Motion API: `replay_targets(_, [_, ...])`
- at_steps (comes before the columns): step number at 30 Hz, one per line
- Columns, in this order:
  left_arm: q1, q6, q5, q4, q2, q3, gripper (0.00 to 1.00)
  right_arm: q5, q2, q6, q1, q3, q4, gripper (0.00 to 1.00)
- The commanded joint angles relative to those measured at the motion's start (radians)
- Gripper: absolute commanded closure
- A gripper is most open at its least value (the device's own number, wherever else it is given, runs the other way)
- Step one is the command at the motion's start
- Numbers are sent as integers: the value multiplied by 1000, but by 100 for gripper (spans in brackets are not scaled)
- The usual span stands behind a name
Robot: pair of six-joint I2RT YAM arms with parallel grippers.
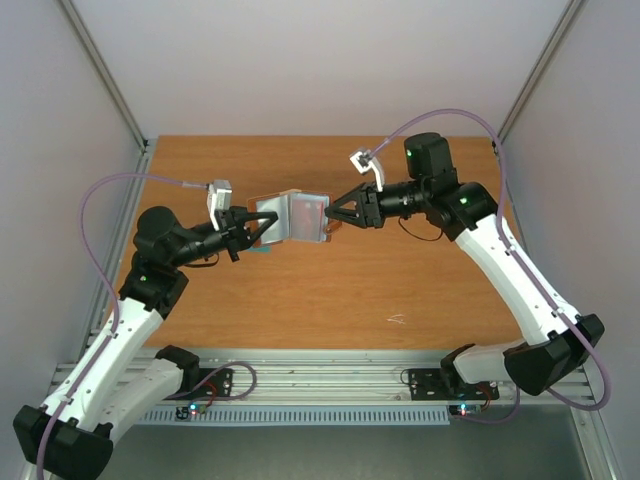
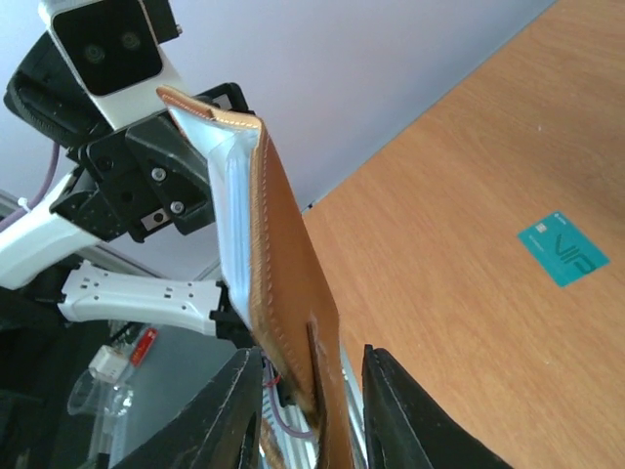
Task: Take the credit cards out of the card holder
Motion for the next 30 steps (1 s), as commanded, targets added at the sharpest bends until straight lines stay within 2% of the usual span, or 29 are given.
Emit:
replay_targets(1, [2, -14, 2, 84, -6, -2, 100, 19, 24, 40, 25, -2, 70, 75])
replay_targets(3, [3, -13, 4, 85, -5, -1, 100, 27, 34, 38, 33, 3, 68, 81])
replay_targets(7, [3, -12, 8, 90, -3, -4, 100, 46, 54, 34, 51, 10, 65, 82])
replay_targets(16, [3, -12, 3, 85, -3, -11, 100, 56, 92, 54, 89, 28, 111, 74])
replay_targets(24, [3, -7, -20, 69, -9, -23, 100, 74, 117, 71, 114, 41, 120, 74])
replay_targets(30, [3, 7, -101, 13, -16, -27, 100, 86, 141, 86, 137, 57, 118, 80])
